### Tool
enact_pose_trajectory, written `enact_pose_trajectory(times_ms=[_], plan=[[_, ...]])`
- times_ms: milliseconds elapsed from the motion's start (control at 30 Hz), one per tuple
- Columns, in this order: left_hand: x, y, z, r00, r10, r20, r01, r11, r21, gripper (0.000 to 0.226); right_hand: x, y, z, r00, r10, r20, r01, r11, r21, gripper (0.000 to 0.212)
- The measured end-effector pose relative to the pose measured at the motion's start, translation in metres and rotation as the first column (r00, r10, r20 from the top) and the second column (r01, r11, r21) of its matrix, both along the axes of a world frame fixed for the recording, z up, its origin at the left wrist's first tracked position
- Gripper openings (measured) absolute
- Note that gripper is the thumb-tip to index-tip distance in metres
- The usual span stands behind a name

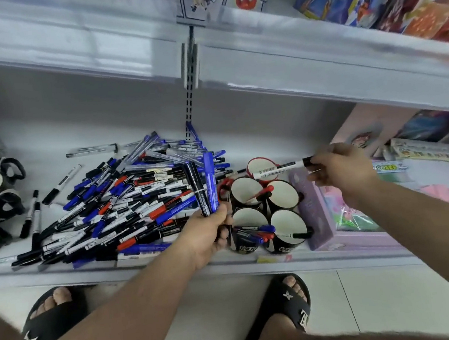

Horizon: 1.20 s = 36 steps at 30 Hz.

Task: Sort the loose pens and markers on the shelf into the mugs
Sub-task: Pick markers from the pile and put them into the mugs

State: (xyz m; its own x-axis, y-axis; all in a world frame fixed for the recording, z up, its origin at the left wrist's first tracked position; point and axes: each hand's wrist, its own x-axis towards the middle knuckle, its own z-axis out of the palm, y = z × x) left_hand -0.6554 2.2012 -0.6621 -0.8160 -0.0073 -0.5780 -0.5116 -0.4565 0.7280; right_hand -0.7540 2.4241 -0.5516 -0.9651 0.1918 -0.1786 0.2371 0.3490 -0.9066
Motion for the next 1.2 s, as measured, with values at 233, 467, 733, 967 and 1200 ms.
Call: enact_pose_trajectory(times_ms=[233,467,733,967,1200], plan=[[-0.007,0.001,-0.025,0.998,0.064,0.006,-0.064,0.998,0.016,0.030,-0.017,-0.005,-0.027,0.990,0.139,0.037,-0.144,0.938,0.315,0.006],[0.007,-0.020,-0.024,0.995,0.102,0.001,-0.102,0.991,0.087,0.039,-0.046,-0.032,-0.081,0.928,0.338,0.157,-0.367,0.761,0.534,0.016],[0.019,-0.029,-0.027,0.999,0.038,-0.028,-0.042,0.992,-0.122,0.066,-0.053,-0.038,-0.096,0.884,0.384,0.265,-0.463,0.655,0.597,0.023],[0.014,-0.011,-0.012,0.995,-0.069,-0.075,0.048,0.966,-0.253,0.022,-0.004,-0.066,-0.022,0.827,0.530,0.187,-0.546,0.836,0.045,0.018],[0.010,0.008,-0.002,0.922,-0.382,-0.068,0.127,0.461,-0.878,0.010,0.030,-0.076,-0.024,0.738,0.636,0.226,-0.667,0.739,0.095,0.033]])
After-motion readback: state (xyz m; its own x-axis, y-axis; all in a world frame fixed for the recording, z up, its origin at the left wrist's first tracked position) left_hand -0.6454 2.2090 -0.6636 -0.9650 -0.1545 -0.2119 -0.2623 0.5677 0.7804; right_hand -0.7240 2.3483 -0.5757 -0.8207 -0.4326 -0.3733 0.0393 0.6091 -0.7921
